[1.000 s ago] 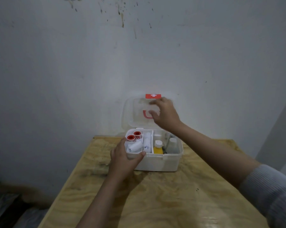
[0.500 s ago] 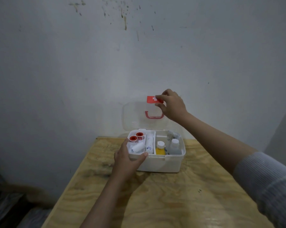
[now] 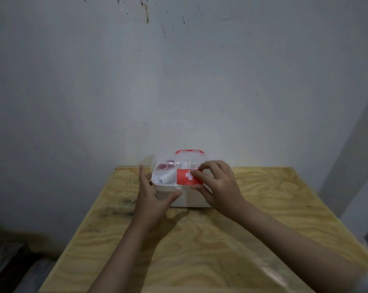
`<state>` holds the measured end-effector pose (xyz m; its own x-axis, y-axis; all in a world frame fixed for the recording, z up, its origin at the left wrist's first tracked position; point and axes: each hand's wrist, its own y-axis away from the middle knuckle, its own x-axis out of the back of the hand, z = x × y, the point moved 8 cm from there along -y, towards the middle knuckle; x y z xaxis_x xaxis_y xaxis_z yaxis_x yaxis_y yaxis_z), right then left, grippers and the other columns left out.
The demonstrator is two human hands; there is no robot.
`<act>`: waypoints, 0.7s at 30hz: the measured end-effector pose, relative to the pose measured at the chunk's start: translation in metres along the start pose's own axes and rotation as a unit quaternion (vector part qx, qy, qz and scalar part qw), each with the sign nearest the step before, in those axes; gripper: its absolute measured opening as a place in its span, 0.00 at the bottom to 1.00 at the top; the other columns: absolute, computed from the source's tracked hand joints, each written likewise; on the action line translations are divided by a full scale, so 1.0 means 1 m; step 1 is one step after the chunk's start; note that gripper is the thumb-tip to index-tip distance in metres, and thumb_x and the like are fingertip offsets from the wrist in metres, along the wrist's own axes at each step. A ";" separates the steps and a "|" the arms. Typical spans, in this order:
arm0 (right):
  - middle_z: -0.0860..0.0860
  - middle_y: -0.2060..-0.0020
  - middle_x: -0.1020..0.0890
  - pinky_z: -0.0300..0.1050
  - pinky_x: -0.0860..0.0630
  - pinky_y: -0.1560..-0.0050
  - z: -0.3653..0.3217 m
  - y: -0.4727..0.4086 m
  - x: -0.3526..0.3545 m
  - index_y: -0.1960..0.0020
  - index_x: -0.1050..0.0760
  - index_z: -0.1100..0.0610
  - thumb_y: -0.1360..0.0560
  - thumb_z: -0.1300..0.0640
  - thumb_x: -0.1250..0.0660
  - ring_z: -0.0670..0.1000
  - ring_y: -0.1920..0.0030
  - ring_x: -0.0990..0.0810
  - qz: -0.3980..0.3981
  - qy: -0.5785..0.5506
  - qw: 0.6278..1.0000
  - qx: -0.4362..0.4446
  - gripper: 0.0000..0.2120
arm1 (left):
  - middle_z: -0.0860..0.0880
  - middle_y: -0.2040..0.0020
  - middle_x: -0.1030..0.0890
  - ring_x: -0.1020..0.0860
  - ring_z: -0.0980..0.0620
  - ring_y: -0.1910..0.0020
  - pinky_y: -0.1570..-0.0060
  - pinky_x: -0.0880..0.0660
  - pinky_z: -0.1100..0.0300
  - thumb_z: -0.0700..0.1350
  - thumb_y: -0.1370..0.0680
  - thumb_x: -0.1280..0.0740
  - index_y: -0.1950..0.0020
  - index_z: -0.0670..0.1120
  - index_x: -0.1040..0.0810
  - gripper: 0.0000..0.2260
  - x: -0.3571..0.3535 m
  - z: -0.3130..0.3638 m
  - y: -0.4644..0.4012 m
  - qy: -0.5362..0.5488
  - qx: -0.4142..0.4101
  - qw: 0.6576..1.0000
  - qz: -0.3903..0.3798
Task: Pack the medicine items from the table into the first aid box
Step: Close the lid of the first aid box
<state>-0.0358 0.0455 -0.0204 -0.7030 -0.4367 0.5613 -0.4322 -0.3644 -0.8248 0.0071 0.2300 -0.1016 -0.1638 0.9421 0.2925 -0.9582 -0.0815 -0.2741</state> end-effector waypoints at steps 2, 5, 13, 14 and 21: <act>0.56 0.54 0.19 0.51 0.27 0.52 -0.004 0.015 -0.004 0.47 0.20 0.57 0.24 0.46 0.38 0.56 0.52 0.24 0.003 0.007 1.000 0.016 0.16 | 0.51 0.24 0.40 0.35 0.54 0.30 0.35 0.29 0.49 0.62 0.39 0.25 0.25 0.64 0.61 0.55 0.000 0.006 0.005 -0.004 -0.027 1.000 0.003; 0.56 0.54 0.18 0.52 0.26 0.51 -0.004 0.030 -0.009 0.47 0.20 0.58 0.25 0.47 0.35 0.56 0.50 0.24 0.003 0.010 1.000 0.020 0.15 | 0.53 0.23 0.41 0.37 0.52 0.27 0.34 0.30 0.47 0.65 0.38 0.25 0.25 0.66 0.56 0.51 -0.003 0.009 0.010 -0.042 -0.064 0.997 -0.004; 0.57 0.53 0.17 0.53 0.25 0.49 -0.008 0.036 -0.013 0.46 0.20 0.58 0.26 0.48 0.34 0.55 0.48 0.26 0.005 0.020 1.000 0.022 0.15 | 0.55 0.27 0.35 0.34 0.54 0.30 0.37 0.28 0.52 0.59 0.35 0.24 0.25 0.60 0.45 0.44 -0.002 -0.004 0.011 -0.077 -0.077 0.994 0.019; 0.57 0.53 0.17 0.53 0.25 0.49 -0.008 0.035 -0.013 0.46 0.20 0.58 0.26 0.48 0.34 0.55 0.48 0.26 0.004 0.022 0.999 0.023 0.15 | 0.55 0.27 0.35 0.34 0.54 0.30 0.38 0.28 0.52 0.58 0.35 0.24 0.26 0.60 0.45 0.43 -0.001 -0.004 0.010 -0.080 -0.079 0.993 0.025; 0.56 0.52 0.18 0.56 0.27 0.43 -0.009 0.043 -0.019 0.47 0.21 0.54 0.27 0.48 0.33 0.55 0.46 0.27 -0.009 0.029 0.999 0.022 0.13 | 0.53 0.28 0.33 0.33 0.54 0.31 0.43 0.30 0.66 0.55 0.37 0.21 0.26 0.58 0.42 0.45 -0.001 -0.006 0.009 -0.082 -0.095 0.992 0.025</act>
<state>-0.0460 0.0460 -0.0670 -0.7273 -0.3820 0.5702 -0.4211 -0.4076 -0.8102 0.0000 0.2303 -0.1096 -0.2612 0.8718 0.4144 -0.8891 -0.0501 -0.4549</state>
